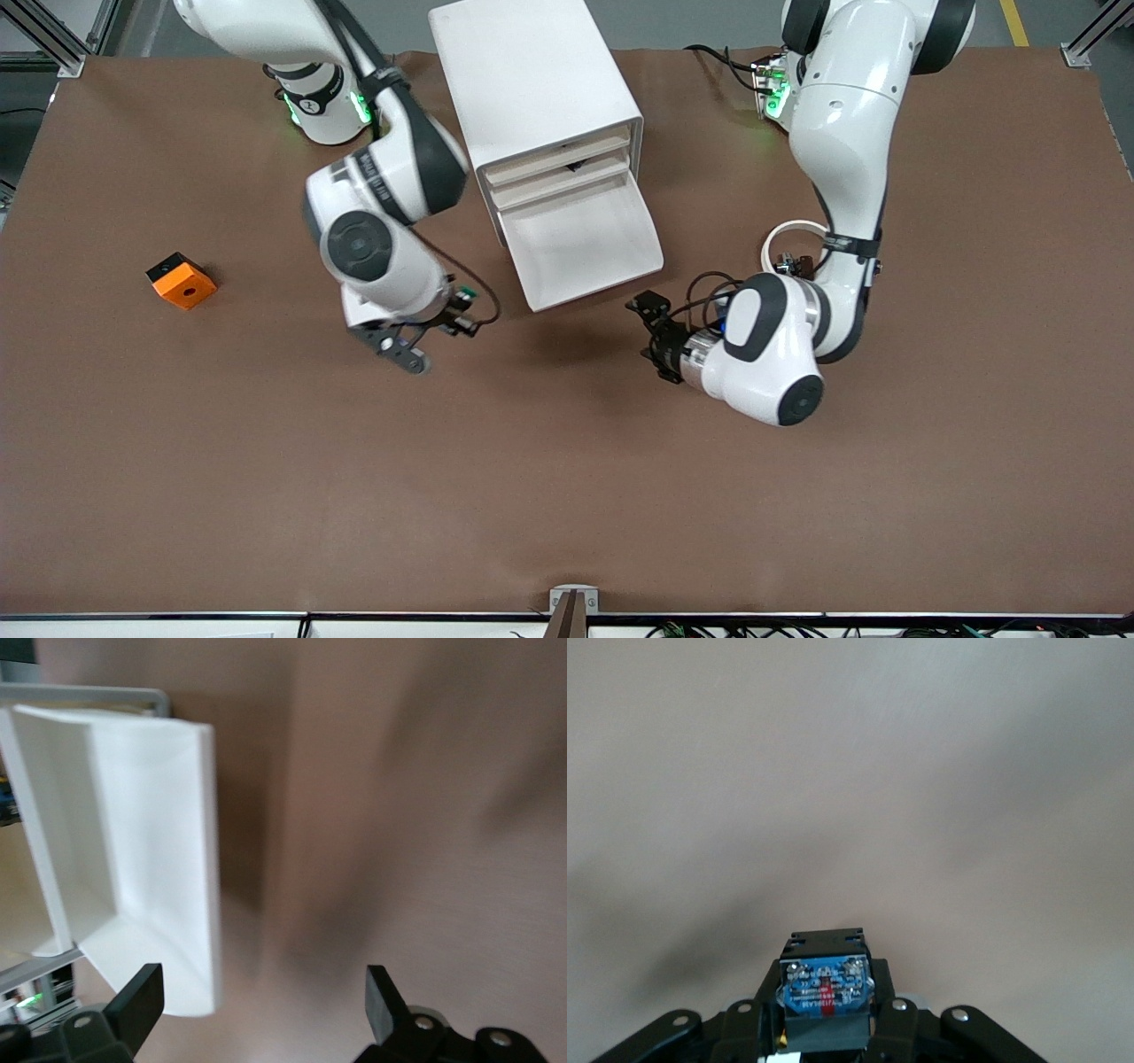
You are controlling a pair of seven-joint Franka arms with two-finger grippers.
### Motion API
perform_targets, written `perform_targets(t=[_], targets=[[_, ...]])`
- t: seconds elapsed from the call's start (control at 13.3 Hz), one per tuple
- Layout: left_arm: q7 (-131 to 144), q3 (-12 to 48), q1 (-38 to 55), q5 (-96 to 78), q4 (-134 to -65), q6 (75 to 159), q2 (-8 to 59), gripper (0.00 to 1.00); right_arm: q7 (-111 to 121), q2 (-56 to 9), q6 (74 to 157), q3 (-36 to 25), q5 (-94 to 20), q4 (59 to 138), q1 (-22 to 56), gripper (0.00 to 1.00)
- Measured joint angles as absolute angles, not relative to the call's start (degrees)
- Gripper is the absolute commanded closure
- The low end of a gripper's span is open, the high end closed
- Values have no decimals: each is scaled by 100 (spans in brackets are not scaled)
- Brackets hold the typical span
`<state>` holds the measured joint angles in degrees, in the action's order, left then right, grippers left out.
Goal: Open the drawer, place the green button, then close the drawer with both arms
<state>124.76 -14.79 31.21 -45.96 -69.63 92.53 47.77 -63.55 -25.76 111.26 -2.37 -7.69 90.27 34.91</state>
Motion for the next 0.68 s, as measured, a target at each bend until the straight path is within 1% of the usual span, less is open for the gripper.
perform_targets(t=[0.15,0.23,0.45,0.68], targets=[[11820,-1835,3111,-4295,-6880,9249,4666,0,-7039,-2579,11333,-238,-770,9013,3941,100],[11431,-1911,3107,-4007,-6870,9249,4582,0,-7389,-2591,11492,-238,-770,9013,4146,100],[10386,-1932,3122,-2860,-6830,9247,4208,0,-8395,-2776,12032,-245,-750,9018,4820,100],[9188,-1951,3095,-2104,-6835,9210,3957,0,-9176,-3158,12389,-258,-502,9022,5356,100]])
